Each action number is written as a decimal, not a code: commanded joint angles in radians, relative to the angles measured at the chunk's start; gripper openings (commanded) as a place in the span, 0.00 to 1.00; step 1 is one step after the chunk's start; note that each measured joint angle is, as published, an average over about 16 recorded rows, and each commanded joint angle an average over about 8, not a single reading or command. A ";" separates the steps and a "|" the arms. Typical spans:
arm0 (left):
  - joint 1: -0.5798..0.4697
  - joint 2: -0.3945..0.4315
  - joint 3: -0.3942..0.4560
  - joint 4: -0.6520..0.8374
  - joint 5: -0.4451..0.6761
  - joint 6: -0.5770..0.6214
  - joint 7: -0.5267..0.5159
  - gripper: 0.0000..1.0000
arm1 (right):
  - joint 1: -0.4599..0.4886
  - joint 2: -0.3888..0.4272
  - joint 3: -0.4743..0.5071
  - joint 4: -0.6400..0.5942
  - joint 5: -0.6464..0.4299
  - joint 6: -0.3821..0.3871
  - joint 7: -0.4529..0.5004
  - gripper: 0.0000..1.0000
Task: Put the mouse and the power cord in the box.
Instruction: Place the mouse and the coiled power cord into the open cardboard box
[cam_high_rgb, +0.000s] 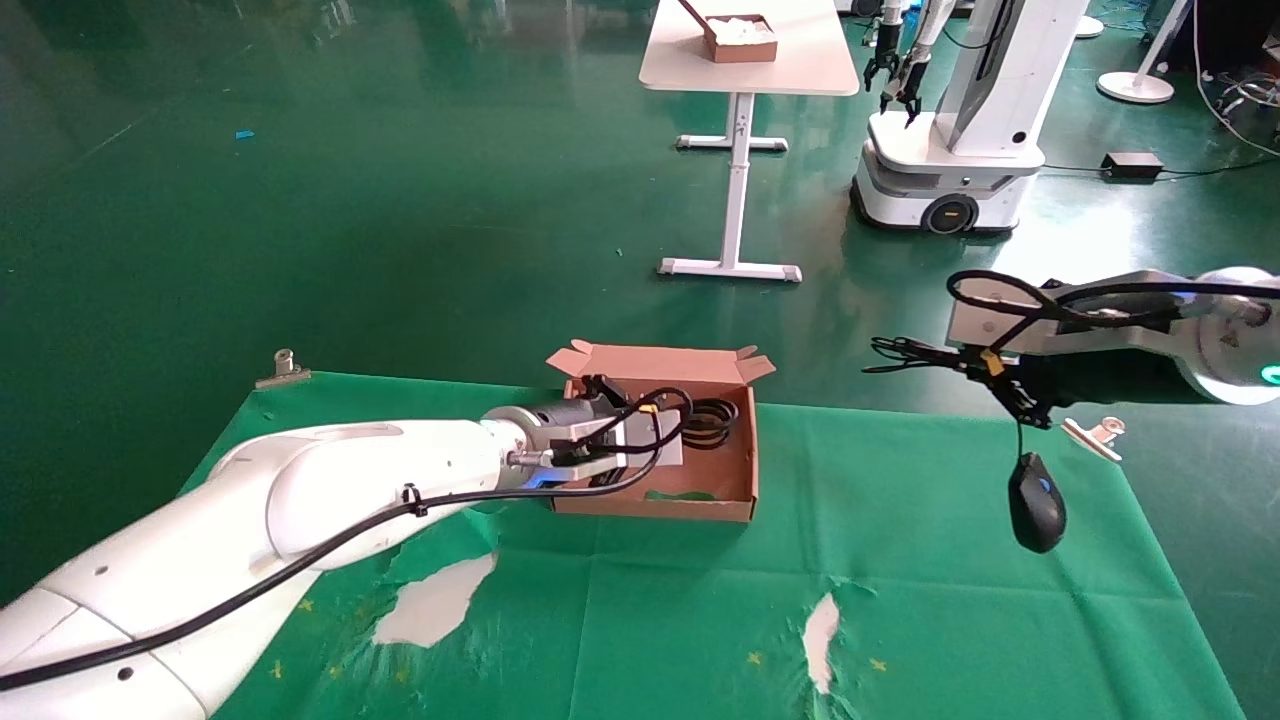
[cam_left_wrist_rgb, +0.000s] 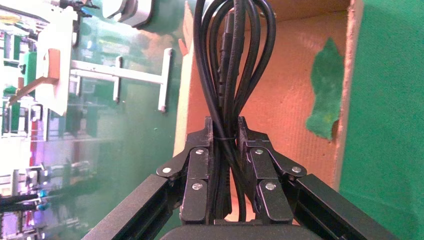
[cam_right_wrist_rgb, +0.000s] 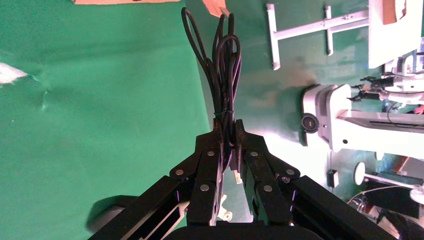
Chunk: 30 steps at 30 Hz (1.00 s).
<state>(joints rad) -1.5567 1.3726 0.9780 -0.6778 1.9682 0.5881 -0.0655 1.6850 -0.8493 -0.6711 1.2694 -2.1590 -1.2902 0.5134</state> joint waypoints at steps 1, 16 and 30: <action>-0.008 0.000 0.047 0.010 -0.017 -0.029 -0.015 1.00 | 0.001 0.009 0.002 0.020 -0.004 -0.006 0.012 0.00; -0.063 -0.005 0.229 0.056 -0.146 -0.106 -0.084 1.00 | 0.036 -0.024 0.017 0.023 0.019 0.009 0.012 0.00; -0.224 -0.125 0.207 0.309 -0.222 -0.067 -0.231 1.00 | 0.023 -0.111 0.001 0.015 0.052 0.047 -0.027 0.00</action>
<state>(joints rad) -1.7707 1.2465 1.1883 -0.3871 1.7505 0.5197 -0.2958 1.7128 -0.9762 -0.6731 1.2525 -2.1107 -1.2260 0.4680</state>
